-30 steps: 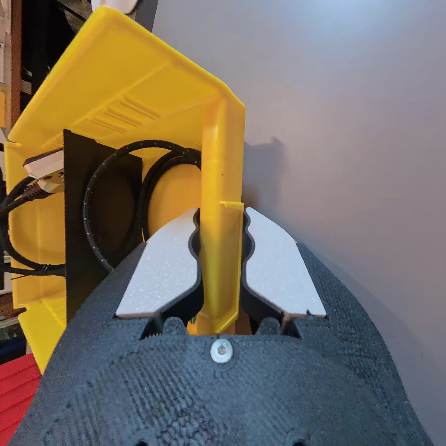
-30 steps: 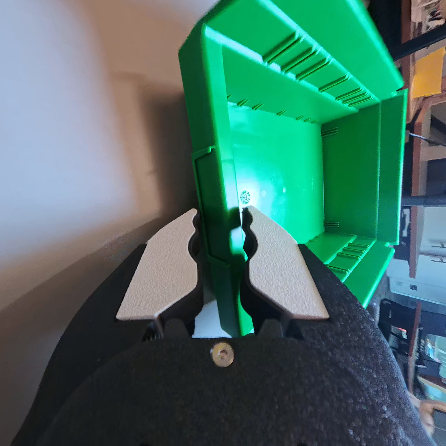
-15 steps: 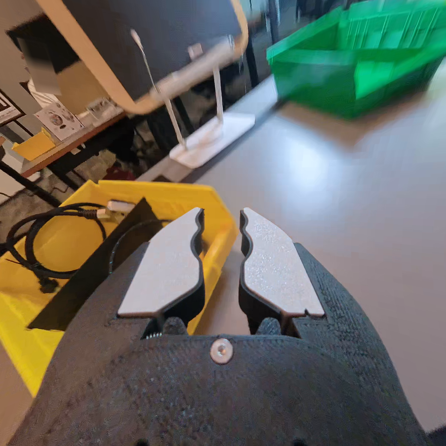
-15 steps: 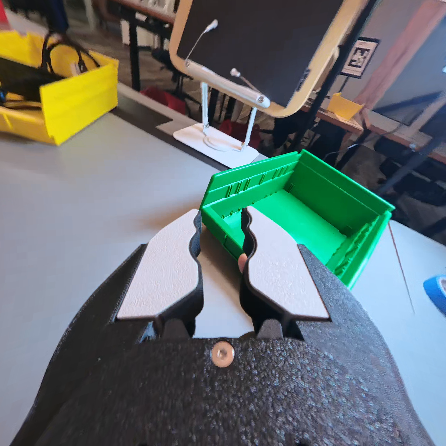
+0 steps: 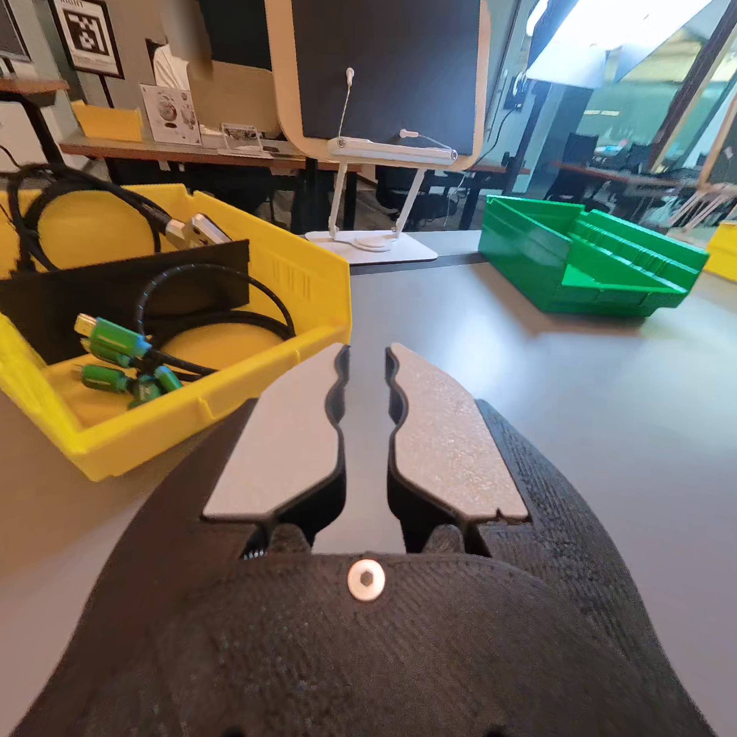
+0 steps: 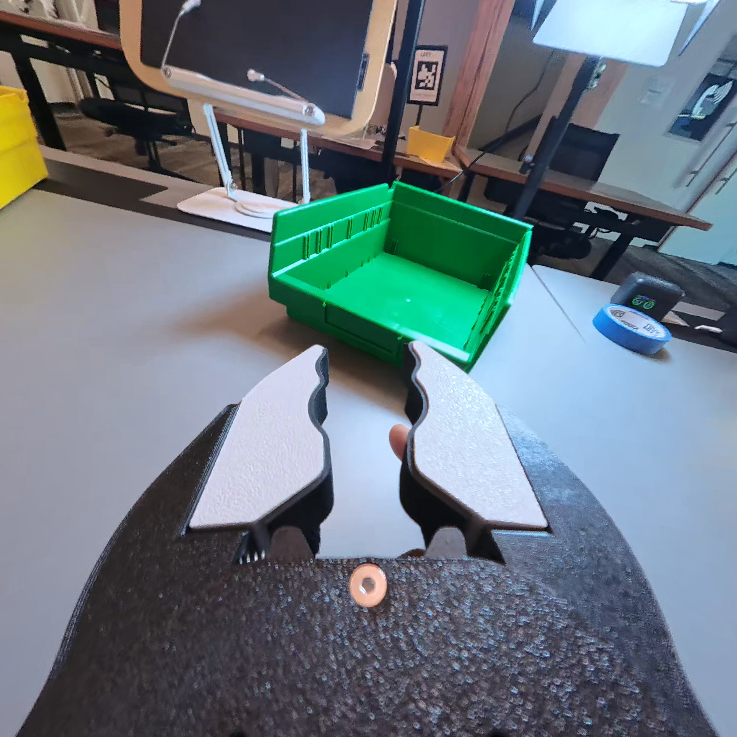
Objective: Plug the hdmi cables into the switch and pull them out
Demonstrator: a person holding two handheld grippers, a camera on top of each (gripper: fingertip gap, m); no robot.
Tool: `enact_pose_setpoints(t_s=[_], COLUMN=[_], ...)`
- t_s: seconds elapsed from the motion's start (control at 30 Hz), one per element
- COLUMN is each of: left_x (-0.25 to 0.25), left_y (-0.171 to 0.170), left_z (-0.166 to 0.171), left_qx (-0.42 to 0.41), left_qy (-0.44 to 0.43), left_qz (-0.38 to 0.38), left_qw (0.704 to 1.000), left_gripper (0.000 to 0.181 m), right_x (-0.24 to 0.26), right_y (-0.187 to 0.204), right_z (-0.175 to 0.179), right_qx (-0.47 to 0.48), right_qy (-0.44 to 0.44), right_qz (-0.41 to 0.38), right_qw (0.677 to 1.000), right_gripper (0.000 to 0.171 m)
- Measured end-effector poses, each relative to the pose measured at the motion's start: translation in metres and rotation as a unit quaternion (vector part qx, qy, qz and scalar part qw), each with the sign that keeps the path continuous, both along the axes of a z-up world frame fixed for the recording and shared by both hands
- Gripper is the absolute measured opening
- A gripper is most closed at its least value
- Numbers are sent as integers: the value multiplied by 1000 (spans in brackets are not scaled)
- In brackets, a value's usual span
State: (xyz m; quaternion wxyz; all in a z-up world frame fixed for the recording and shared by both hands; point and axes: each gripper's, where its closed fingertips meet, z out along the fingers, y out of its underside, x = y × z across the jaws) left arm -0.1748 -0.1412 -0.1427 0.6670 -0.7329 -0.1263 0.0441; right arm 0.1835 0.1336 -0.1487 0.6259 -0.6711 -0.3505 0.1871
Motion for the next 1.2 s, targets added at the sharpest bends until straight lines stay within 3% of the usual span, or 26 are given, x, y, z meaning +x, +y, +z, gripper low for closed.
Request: enact_pose_setpoints(t_s=[0.1,0.27,0.33,0.67,1.2], left_x=[-15,-24,-30,-33,-29], left_y=[-2,-2,-4,-8,-9], left_z=[1,-7,-5,3,7], left_qx=[-29,-44,-41,-12,-7], left_qy=[86,90,98,93,107], left_qz=[49,65,76,71,63], left_qw=[995,993,991,993,992], left_gripper=[31,70,77,75,72], right_x=[-1,3,4,9,9], right_y=[6,12,12,8,3], right_z=[5,2,5,26,31], right_qx=[10,-6,-1,17,28], right_qy=[6,19,28,98,113], right_qz=[-8,-12,-12,15,35], right_qw=[1000,1000,1000,995,993], right_gripper=[44,61,63,71,72])
